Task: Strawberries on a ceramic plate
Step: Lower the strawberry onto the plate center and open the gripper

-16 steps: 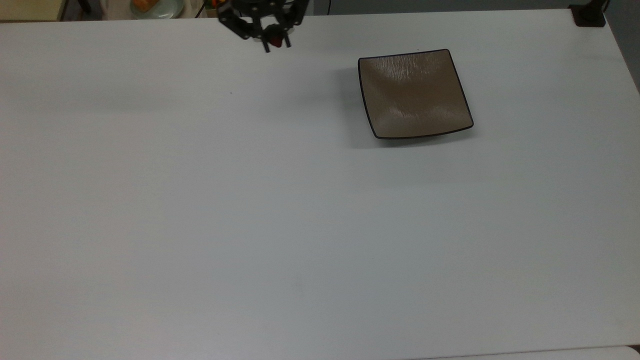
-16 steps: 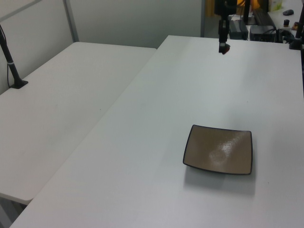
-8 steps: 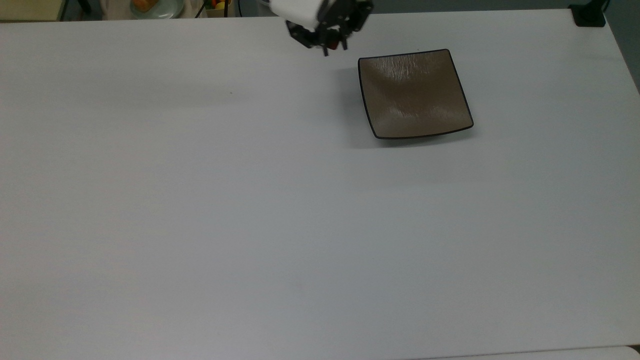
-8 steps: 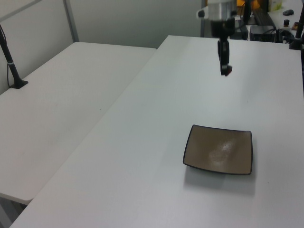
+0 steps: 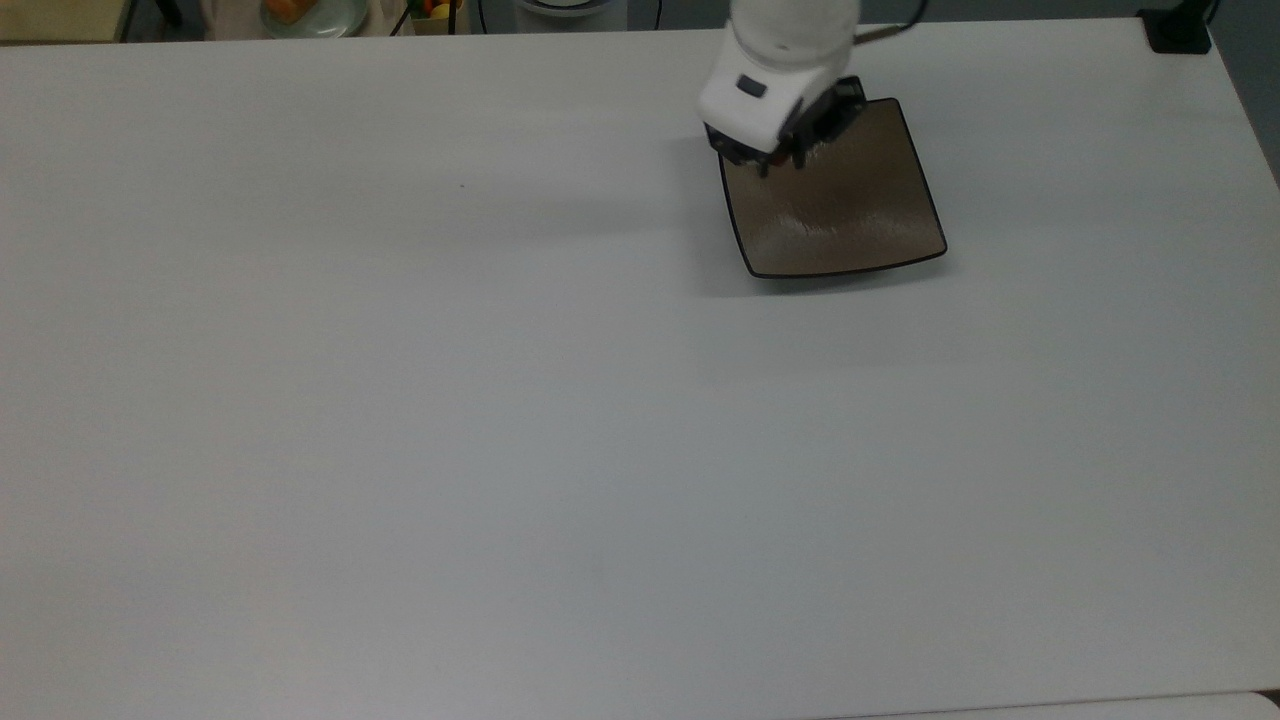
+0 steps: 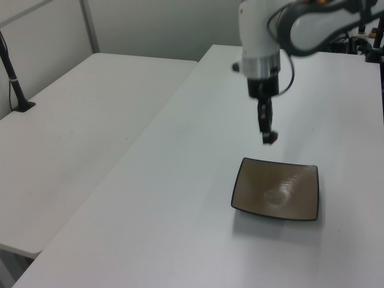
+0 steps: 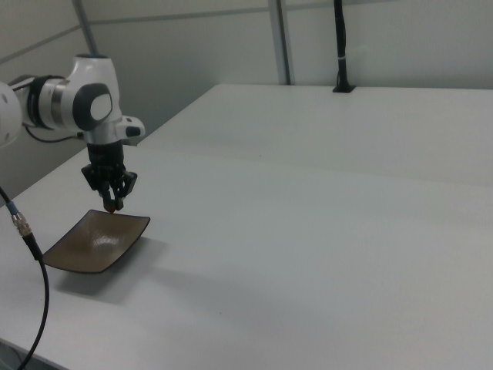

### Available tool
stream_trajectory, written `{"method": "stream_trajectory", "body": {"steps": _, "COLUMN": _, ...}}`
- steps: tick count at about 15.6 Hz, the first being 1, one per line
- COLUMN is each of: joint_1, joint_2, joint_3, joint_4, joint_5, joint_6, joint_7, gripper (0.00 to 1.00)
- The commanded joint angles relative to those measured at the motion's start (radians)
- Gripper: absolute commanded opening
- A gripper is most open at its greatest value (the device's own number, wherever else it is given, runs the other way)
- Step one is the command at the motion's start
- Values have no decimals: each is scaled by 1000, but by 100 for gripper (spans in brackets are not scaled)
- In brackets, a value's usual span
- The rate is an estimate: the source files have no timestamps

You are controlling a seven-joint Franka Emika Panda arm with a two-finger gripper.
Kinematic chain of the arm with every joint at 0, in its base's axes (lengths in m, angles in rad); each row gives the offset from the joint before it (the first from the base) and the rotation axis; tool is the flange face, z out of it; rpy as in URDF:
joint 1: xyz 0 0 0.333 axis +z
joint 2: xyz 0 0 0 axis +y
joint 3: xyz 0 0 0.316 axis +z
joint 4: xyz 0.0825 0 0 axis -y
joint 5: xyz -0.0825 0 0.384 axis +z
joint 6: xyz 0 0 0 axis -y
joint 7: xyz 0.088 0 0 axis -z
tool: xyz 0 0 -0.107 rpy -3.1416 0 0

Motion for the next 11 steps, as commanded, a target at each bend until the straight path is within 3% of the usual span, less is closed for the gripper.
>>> {"method": "stream_trajectory", "body": {"steps": 1, "joint_1": 33, "joint_2": 28, "joint_3": 34, "joint_4": -69, "joint_5": -45, "joint_6": 117, "joint_7": 116, "gripper": 0}}
{"method": "stream_trajectory", "body": {"steps": 5, "joint_1": 52, "joint_2": 47, "joint_3": 68, "joint_4": -131, "joint_5": -91, "joint_6": 181, "joint_7": 195, "gripper": 0}}
{"method": "stream_trajectory", "body": {"steps": 11, "joint_1": 55, "joint_2": 73, "joint_3": 85, "joint_4": -137, "joint_5": -136, "joint_6": 194, "joint_7": 252, "gripper": 3}}
